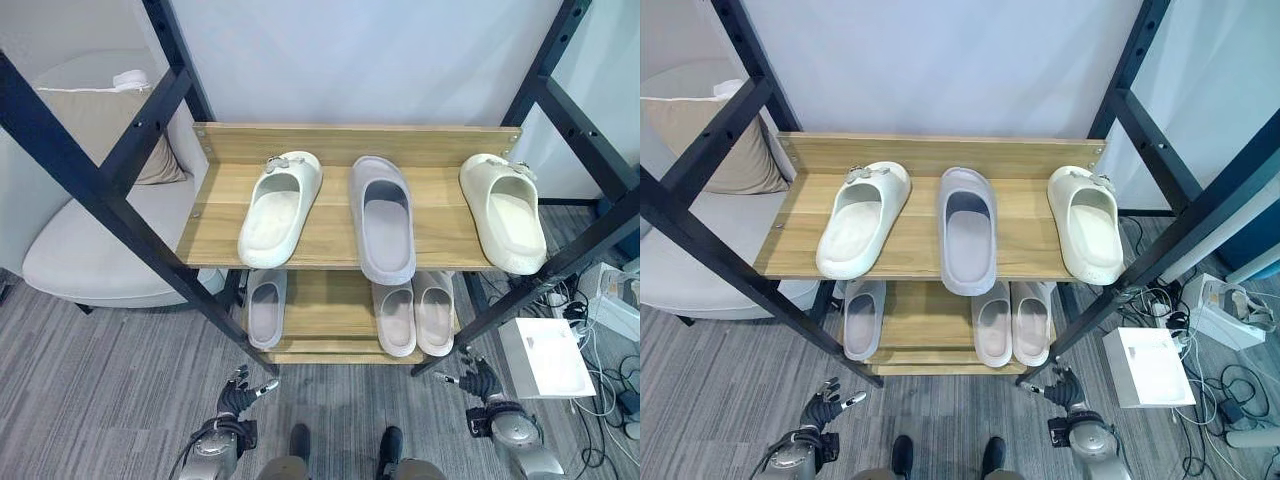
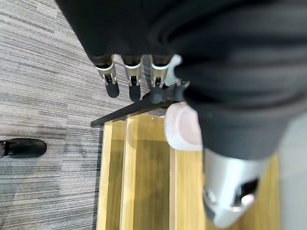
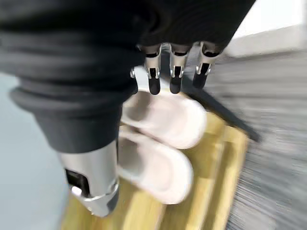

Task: Arrange the slippers neatly on the shoe rack.

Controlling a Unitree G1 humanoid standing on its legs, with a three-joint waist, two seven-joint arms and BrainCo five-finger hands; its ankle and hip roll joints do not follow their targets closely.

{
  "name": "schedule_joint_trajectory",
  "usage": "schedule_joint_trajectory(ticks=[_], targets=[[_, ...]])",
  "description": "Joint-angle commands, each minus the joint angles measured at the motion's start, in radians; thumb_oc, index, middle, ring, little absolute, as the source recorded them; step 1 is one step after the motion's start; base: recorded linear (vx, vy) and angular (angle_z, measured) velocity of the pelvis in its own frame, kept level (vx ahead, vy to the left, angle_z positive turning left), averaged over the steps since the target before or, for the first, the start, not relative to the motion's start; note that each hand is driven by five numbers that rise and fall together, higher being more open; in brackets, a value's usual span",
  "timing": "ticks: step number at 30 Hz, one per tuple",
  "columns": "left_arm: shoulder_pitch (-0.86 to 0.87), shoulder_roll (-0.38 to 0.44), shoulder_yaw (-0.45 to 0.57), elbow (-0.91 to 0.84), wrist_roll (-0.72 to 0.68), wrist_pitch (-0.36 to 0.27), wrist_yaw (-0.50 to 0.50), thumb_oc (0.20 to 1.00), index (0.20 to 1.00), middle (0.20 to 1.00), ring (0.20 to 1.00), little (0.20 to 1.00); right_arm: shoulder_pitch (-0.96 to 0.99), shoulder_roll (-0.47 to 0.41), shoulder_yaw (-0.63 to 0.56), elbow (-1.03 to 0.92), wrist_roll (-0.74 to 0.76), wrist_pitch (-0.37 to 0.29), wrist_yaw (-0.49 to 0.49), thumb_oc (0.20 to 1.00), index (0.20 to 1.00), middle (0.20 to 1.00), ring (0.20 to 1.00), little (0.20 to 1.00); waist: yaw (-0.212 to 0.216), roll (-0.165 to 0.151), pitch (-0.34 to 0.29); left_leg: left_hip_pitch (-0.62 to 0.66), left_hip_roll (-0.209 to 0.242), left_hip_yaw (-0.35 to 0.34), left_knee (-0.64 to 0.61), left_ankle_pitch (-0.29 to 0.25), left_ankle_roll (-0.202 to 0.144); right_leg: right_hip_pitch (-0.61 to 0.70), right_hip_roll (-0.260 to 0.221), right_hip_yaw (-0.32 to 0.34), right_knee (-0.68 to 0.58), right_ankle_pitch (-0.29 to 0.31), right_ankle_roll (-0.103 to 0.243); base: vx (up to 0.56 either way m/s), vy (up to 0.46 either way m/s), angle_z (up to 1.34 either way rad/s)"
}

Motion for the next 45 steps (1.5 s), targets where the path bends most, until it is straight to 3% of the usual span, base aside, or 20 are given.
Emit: schedule_joint_trajectory(ticks=[1,6,11,13,20,25,28,32,35,37,42,45], targets=[[-0.062,0.017,0.043,0.01,0.043,-0.032,-0.011,1.0,1.0,1.0,1.0,1.0,0.013,-0.116,0.011,-0.243,-0.094,-0.062,0.069,1.0,1.0,1.0,1.0,1.0,0.005,-0.044,-0.007,0.033,0.027,-0.001,-0.004,-0.073,-0.029,0.027,-0.047,0.023,0.002,-0.091,0.075,-0.02,0.026,-0.04],[-0.081,-0.001,0.048,0.067,0.088,-0.038,-0.028,1.0,1.0,1.0,1.0,1.0,0.097,-0.239,0.022,-0.585,-0.043,-0.112,0.237,1.0,1.0,1.0,1.0,1.0,-0.009,-0.052,-0.022,0.037,0.028,0.004,-0.004,-0.08,-0.03,0.025,-0.045,0.029,0.002,-0.091,0.082,-0.01,0.023,-0.06],[-0.091,-0.01,0.044,0.074,0.096,-0.043,-0.028,1.0,1.0,1.0,1.0,1.0,0.087,-0.323,0.037,-0.783,0.047,-0.132,0.323,1.0,1.0,1.0,1.0,1.0,-0.018,-0.053,-0.038,0.041,0.031,0.007,-0.004,-0.084,-0.033,0.026,-0.043,0.034,0.002,-0.092,0.082,-0.01,0.025,-0.08],[-0.083,-0.008,0.036,0.072,0.096,-0.051,-0.029,1.0,1.0,1.0,1.0,1.0,0.058,-0.45,0.015,-0.953,0.213,-0.161,0.368,1.0,1.0,1.0,1.0,1.0,-0.022,-0.057,-0.055,0.04,0.03,0.006,-0.004,-0.084,-0.034,0.024,-0.042,0.037,0.002,-0.089,0.084,0.0,0.0,0.0],[-0.056,-0.018,0.022,0.09,0.072,-0.066,-0.024,1.0,1.0,1.0,1.0,1.0,-0.036,-0.565,-0.088,-1.032,0.403,-0.196,0.339,1.0,1.0,1.0,1.0,1.0,-0.026,-0.061,-0.083,0.037,0.029,0.017,-0.004,-0.085,-0.034,0.012,-0.044,0.043,0.002,-0.076,0.089,-0.01,0.02,-0.01],[-0.046,-0.027,-0.004,0.097,0.04,-0.073,-0.02,1.0,1.0,1.0,1.0,1.0,-0.23,-0.465,-0.078,-0.909,0.376,-0.192,0.231,1.0,1.0,1.0,1.0,1.0,-0.012,-0.06,-0.096,0.034,0.023,0.014,-0.004,-0.088,-0.028,0.013,-0.051,0.038,0.002,-0.07,0.092,-0.01,0.027,-0.02],[-0.038,-0.026,-0.042,0.075,0.018,-0.066,-0.028,1.0,1.0,1.0,1.0,1.0,-0.39,-0.356,-0.019,-0.661,0.302,-0.155,0.127,1.0,1.0,1.0,1.0,1.0,0.03,-0.061,-0.093,0.03,0.016,-0.003,-0.004,-0.087,-0.021,0.021,-0.056,0.019,0.002,-0.067,0.094,0.0,0.039,0.04],[-0.037,-0.019,-0.055,0.091,0.011,-0.062,-0.028,1.0,1.0,1.0,1.0,1.0,-0.464,-0.277,0.009,-0.511,0.252,-0.13,0.064,1.0,1.0,1.0,1.0,1.0,0.061,-0.065,-0.085,0.025,0.011,-0.02,-0.004,-0.085,-0.018,0.025,-0.059,0.005,0.002,-0.066,0.093,0.01,0.016,0.07],[-0.035,-0.013,-0.061,0.087,0.007,-0.059,-0.032,1.0,1.0,1.0,1.0,1.0,-0.523,-0.272,0.022,-0.422,0.169,-0.116,0.018,1.0,1.0,1.0,1.0,1.0,0.083,-0.069,-0.077,0.02,0.01,-0.029,-0.004,-0.083,-0.016,0.027,-0.061,-0.007,0.002,-0.066,0.095,0.01,0.013,0.14],[-0.025,0.003,-0.066,0.095,0.018,-0.064,-0.033,1.0,1.0,1.0,1.0,1.0,-0.627,-0.303,0.041,-0.259,-0.089,-0.107,-0.108,1.0,1.0,1.0,1.0,1.0,0.131,-0.074,-0.067,0.009,0.006,-0.049,-0.004,-0.081,-0.013,0.028,-0.063,-0.024,0.002,-0.07,0.098,0.04,0.037,0.2],[-0.035,0.02,-0.073,0.113,0.024,-0.066,-0.028,1.0,1.0,1.0,1.0,1.0,-0.717,-0.25,0.079,-0.081,-0.101,-0.09,-0.18,1.0,1.0,1.0,1.0,1.0,0.176,-0.082,-0.05,-0.011,0.0,-0.071,-0.004,-0.073,-0.011,0.023,-0.067,-0.046,0.002,-0.07,0.101,0.02,0.027,0.15],[-0.03,0.027,-0.071,0.112,0.019,-0.072,-0.025,1.0,1.0,1.0,1.0,1.0,-0.767,-0.282,0.131,-0.016,-0.185,-0.068,-0.178,1.0,1.0,1.0,1.0,1.0,0.201,-0.087,-0.038,-0.032,-0.006,-0.087,-0.004,-0.067,-0.011,0.016,-0.072,-0.058,0.002,-0.069,0.105,0.01,0.035,0.13]])
